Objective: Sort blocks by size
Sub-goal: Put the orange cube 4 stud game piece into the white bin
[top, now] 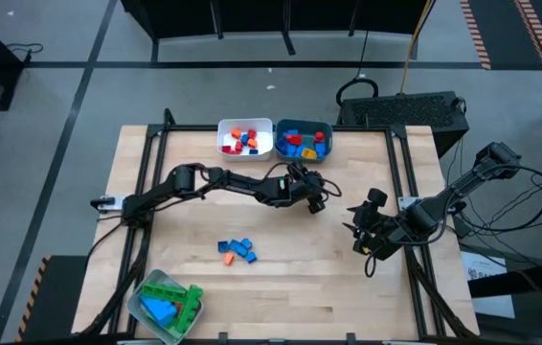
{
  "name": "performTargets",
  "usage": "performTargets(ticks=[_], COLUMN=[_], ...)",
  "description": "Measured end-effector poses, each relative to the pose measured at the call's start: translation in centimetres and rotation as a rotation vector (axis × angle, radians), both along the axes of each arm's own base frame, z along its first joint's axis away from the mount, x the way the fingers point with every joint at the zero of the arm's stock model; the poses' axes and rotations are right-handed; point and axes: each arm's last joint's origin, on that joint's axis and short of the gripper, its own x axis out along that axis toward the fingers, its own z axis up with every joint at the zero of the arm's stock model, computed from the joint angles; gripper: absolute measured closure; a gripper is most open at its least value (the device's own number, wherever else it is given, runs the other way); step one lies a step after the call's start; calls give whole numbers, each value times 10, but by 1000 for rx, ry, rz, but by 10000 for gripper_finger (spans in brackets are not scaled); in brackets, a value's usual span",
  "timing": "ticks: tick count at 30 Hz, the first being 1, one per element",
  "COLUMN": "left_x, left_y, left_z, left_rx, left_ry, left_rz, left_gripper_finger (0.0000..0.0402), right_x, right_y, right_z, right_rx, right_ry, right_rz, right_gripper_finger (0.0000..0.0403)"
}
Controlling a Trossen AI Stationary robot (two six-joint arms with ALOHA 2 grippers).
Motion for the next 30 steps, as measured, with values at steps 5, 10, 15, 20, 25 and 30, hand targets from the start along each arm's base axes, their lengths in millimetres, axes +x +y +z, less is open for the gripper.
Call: performTargets(ticks=[5, 10, 15, 20, 25, 30], left_x=[1, -2, -5, -2, -2, -1], left_y=[5, 9, 12, 6, 0, -10], left_z=[-7, -16, -18, -17, -18, -18], left_rx=[-17, -36, -110, -84, -53, -1], left_ry=[-20, 10, 5, -15, 11, 65], left_rz=[36, 51, 73, 58, 27, -43], left_gripper_finger=[138, 175, 228, 261, 265, 247], right_x=[0, 0, 0, 0, 0, 0], right_y=[0, 0, 0, 0, 0, 0], right_z=[0, 0, 0, 0, 0, 0], right_rx=[0, 1, 1, 1, 4, 3], right_ry=[-1, 0, -1, -1, -3, -2], right_rz=[0, 0, 0, 0, -4, -2], right_gripper_finger=[211, 211, 211, 211, 211, 211])
